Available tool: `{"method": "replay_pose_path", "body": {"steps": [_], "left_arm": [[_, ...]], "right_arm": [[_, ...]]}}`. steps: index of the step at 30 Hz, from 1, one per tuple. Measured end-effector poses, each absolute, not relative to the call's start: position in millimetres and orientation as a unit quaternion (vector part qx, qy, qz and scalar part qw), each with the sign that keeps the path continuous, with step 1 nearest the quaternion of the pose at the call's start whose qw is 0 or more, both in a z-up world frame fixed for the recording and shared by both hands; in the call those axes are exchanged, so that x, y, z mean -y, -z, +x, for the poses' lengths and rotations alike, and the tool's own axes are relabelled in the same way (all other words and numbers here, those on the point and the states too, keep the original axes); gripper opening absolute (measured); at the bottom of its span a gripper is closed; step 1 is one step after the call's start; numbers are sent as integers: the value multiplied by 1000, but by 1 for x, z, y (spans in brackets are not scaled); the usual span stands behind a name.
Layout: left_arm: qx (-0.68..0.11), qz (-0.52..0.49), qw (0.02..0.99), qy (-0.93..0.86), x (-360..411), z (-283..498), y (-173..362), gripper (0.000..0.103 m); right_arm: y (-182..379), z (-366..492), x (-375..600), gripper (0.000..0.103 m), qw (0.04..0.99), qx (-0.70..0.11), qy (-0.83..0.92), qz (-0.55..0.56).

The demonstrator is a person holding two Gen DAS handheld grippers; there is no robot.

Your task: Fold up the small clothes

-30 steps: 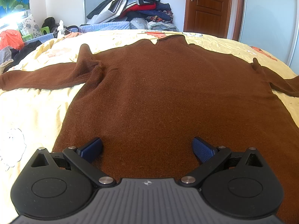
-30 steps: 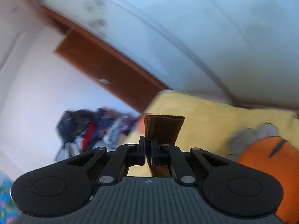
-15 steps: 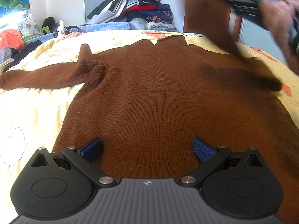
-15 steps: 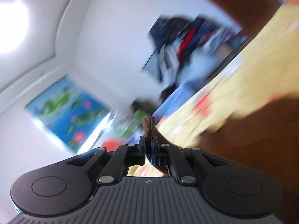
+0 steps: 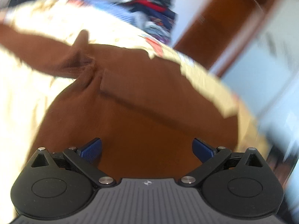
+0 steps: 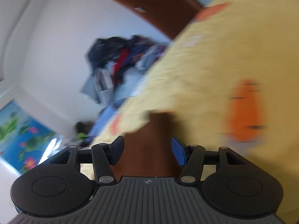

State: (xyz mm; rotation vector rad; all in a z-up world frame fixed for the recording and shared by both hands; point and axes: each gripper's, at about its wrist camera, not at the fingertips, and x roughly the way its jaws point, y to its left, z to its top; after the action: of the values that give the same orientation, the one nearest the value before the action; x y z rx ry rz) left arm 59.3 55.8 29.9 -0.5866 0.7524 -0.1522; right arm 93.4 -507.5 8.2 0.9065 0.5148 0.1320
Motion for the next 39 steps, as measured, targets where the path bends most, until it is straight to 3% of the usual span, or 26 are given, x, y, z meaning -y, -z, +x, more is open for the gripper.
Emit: {"method": "replay_pose_path", "body": {"steps": [2,3,8,10,11,14,18,23,25,27,30,35,36,37,38,39], "left_arm": [[-373,-339,863,40,-69,93,-23,103],[-377,-350,857,24,-72,107,-19,102],[-357,-325,875,-26,-60,154,-16,99],[-357,-273,891,-63,-47,167,-17,54],[-370,-239,894,-80,-40,175,-17,10],[-373,-223,897,-80,-39,181,-29,6],[-292,-186,930,-123,-56,163,-59,5],[-346,-182,909,-142,-74,155,-27,5],[-339,-159,917,-137,-69,146,-19,5],[-331,-136,923,-138,-66,140,-22,5],[-328,-136,924,-140,-67,138,-23,5],[-323,-130,927,-139,-69,133,-19,5],[-321,-125,928,-139,-68,132,-18,5],[-320,-120,929,-139,-66,131,-18,5],[-319,-118,930,-139,-66,131,-19,5],[-318,-119,930,-140,-66,131,-20,5]], "right_arm": [[7,83,519,50,868,-260,-45,421],[9,74,517,51,882,-246,-54,398],[3,58,492,74,899,-228,-84,366],[5,54,483,79,904,-227,-96,350],[4,52,478,80,905,-227,-100,345],[17,66,468,82,905,-225,-107,344],[24,79,463,82,904,-219,-110,351],[25,81,455,86,906,-222,-107,344],[21,91,448,95,908,-245,-99,326],[15,109,439,98,907,-270,-97,309],[2,147,429,94,905,-300,-93,286],[8,220,432,73,878,-357,-85,307],[8,228,431,61,874,-361,-89,313],[11,234,430,36,866,-372,-99,320],[14,240,427,18,857,-387,-113,321],[19,242,422,18,850,-403,-124,315]]}}
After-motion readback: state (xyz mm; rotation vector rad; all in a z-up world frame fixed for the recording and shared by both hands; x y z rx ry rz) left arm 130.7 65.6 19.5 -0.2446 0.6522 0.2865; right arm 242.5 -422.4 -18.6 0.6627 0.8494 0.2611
